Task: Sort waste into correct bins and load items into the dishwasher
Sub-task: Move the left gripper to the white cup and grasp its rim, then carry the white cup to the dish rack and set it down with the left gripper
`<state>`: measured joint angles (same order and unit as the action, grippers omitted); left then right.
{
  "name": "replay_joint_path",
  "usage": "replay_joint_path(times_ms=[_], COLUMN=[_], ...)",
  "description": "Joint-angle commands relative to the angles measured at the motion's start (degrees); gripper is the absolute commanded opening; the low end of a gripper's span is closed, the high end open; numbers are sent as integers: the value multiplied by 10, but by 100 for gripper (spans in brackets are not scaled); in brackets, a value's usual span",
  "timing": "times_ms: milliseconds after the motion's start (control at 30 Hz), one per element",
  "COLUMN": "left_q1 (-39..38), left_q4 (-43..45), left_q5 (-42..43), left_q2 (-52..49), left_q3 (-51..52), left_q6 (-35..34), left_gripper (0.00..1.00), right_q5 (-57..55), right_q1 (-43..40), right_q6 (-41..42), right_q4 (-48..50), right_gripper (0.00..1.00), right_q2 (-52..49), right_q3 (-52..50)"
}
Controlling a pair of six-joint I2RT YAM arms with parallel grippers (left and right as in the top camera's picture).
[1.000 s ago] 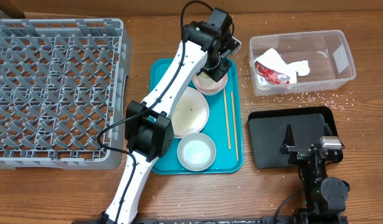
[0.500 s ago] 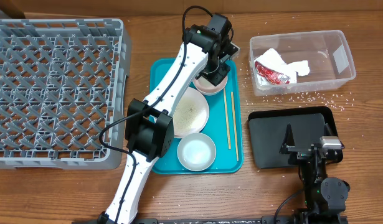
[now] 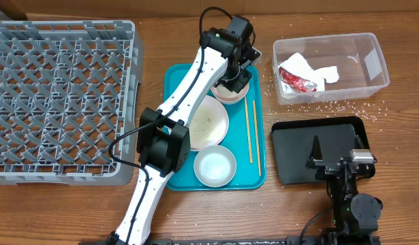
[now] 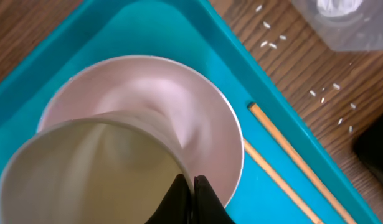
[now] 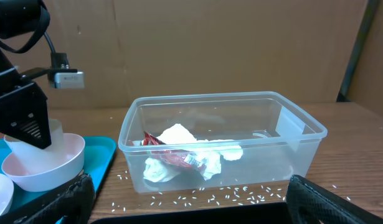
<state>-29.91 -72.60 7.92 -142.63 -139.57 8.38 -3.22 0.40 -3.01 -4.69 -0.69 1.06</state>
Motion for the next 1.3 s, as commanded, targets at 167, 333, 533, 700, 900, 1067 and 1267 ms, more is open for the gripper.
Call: replay_joint_path(times_ms=[167,333,533,700,900,1067,1267], left_q1=[14,69,210,354,491,557,621], left_q4=[-30,-39,-86,-113,-133,-118,-42], left_q5=[11,50,252,450,589,641,662], left_q2=[41,86,98,94,89,89,89], left_q3=[-134,-181,-180,-158,-104,-3,119], left_q6=[-76,-112,-111,-63,-12,9,9], left_gripper=[4,4,4,4,4,4,4], right_q5=[-3,-3,-3,-3,-3,-3,-3], right_q1=[-2,-2,-2,-2,-2,-2,-2], right_q6=[0,0,-1,0,-1,0,0], right_q4=[3,3,3,3,3,3,3], right_gripper=[100,100,100,100,100,100,100], right_q2=[5,5,5,5,5,5,5], right_q3=[-6,-6,-6,-6,-6,-6,-6])
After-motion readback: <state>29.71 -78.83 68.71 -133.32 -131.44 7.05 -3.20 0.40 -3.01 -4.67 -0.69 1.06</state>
